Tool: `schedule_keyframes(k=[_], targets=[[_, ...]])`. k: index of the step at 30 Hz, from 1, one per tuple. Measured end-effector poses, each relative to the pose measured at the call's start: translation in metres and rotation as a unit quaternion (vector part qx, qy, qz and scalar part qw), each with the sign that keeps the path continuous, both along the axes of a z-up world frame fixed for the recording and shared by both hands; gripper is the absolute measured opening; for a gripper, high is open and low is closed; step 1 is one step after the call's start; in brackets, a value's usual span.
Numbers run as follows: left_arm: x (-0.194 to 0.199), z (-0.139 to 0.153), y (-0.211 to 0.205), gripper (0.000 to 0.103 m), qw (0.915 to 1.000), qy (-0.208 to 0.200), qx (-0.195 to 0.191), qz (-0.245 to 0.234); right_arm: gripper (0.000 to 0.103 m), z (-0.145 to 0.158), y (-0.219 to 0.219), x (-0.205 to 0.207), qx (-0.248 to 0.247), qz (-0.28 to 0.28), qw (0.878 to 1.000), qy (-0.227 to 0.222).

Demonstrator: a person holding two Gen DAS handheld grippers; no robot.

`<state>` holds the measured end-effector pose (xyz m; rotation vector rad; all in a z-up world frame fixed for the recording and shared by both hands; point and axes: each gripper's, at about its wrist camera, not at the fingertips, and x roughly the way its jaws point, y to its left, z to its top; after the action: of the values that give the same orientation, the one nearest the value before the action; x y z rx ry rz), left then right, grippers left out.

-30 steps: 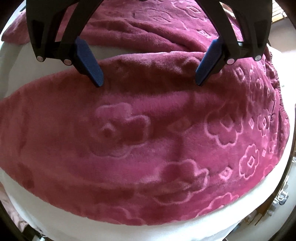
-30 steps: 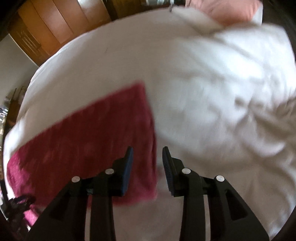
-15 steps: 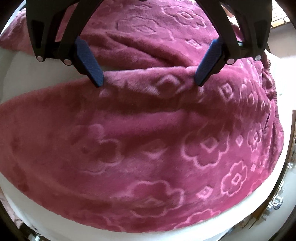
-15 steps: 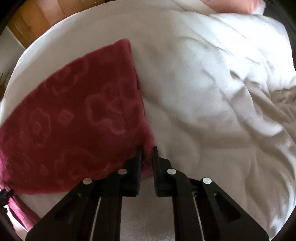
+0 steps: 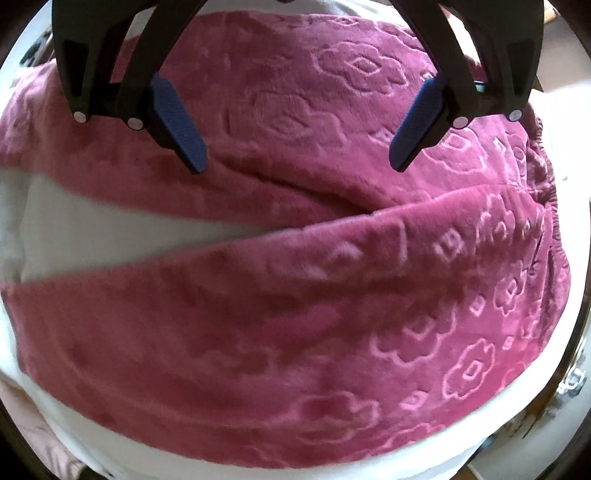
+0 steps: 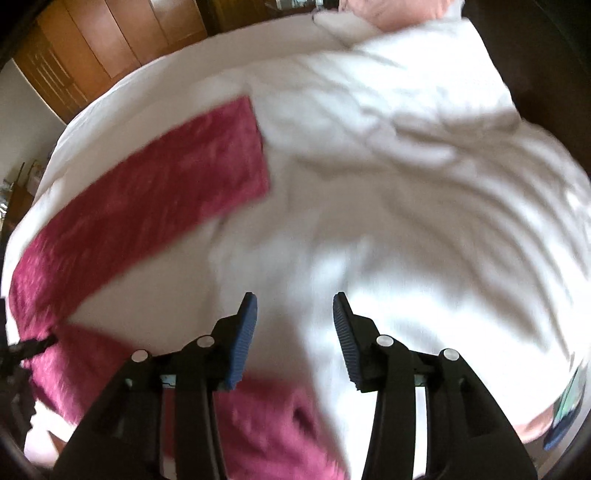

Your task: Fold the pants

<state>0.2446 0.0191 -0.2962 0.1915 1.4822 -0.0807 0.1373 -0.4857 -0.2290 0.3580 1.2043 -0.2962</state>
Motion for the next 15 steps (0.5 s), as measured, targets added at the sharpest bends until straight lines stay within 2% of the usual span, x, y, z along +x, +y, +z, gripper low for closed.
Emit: schedule_keyframes(k=[2,8,10,11,13,15], targets=[[-0.011,-0.001,0.001,0.098,0.9999,0.001,-0.002,-0.013,0.058,0.003,0.013,-0.021,0.002,-0.001,1.000,0.009],[-0.032,-0.006,0.007,0.098,0.9990,0.004,0.006,-0.043,0.058,-0.034,0.039,-0.037,0.005,-0.011,0.999,0.041],[-0.038,-0.011,0.007,0.098,0.9986,0.004,0.012,-0.051,0.031,-0.047,0.042,-0.035,0.008,-0.013,0.999,0.050],[-0.040,-0.012,0.007,0.098,0.9985,0.005,0.014,-0.053,0.011,-0.053,0.044,-0.032,0.002,-0.015,0.998,0.060],[-0.049,-0.016,0.011,0.098,0.9982,0.008,0.022,-0.056,0.008,-0.052,0.046,-0.028,-0.021,-0.017,0.998,0.063],[-0.061,-0.024,0.014,0.098,0.9979,0.011,0.030,-0.057,0.008,-0.035,0.049,-0.024,-0.065,-0.016,0.997,0.048]])
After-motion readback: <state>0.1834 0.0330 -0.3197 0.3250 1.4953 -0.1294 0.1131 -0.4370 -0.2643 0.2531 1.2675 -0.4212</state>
